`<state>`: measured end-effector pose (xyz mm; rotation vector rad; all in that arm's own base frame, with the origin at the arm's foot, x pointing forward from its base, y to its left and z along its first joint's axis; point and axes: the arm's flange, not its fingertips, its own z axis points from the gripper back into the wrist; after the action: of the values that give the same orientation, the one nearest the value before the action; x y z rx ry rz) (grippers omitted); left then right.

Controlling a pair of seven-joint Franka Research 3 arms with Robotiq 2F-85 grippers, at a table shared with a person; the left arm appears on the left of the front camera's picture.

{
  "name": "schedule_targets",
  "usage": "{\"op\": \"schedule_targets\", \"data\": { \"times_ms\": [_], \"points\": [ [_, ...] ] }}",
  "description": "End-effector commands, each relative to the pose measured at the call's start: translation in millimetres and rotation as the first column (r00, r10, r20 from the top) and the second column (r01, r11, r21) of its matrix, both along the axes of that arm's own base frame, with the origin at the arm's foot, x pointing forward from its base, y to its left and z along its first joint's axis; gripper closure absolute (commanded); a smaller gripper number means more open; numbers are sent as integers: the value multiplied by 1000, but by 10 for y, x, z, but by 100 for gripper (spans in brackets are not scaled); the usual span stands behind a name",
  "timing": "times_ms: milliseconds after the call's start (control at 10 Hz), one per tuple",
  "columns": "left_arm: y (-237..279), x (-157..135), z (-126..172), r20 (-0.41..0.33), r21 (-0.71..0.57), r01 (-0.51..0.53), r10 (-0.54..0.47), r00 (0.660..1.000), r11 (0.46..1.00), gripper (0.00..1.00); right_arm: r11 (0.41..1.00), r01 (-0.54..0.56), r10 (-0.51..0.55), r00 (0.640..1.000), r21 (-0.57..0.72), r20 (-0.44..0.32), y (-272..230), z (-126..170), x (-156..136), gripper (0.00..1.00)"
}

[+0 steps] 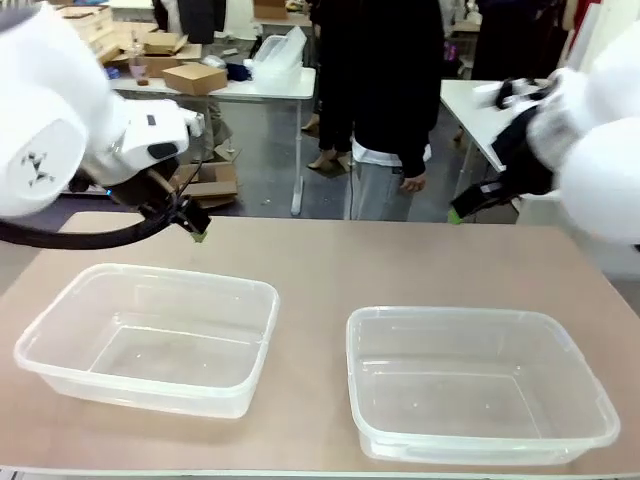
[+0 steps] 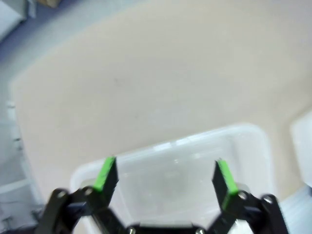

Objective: Sort the waste into each basket.
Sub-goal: Pick up the Organizing box on the left side of the table and lift it.

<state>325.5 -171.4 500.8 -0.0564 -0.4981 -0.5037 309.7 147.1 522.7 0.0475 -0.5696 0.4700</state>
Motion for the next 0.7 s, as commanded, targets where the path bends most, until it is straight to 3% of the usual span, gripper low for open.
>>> {"op": "schedule_targets", "data": {
  "times_ms": [0,100,200,300,500,600],
  "points": [
    [170,-779,198,-26,-139,166,-171,985,976,0,993,-110,106,991,-37,-87,-28,-260,-989,0],
    [238,-1010,187,-11,-200,195,-202,979,960,0,993,-102,94,988,-62,-123,28,-414,-1140,0],
    [244,-1054,99,-14,-198,163,-169,985,967,0,990,-127,116,980,-58,-160,100,-574,-1193,0],
    [-102,-661,563,1,-125,139,-139,990,982,0,995,-78,73,994,-64,-81,154,209,-661,0],
    [-102,-661,563,1,-125,139,-139,990,982,0,995,-78,73,994,-64,-81,154,209,-661,0],
    [-71,-822,677,0,-154,153,-155,988,976,0,991,-104,95,988,-78,-118,242,194,-838,0]
  ]
}}
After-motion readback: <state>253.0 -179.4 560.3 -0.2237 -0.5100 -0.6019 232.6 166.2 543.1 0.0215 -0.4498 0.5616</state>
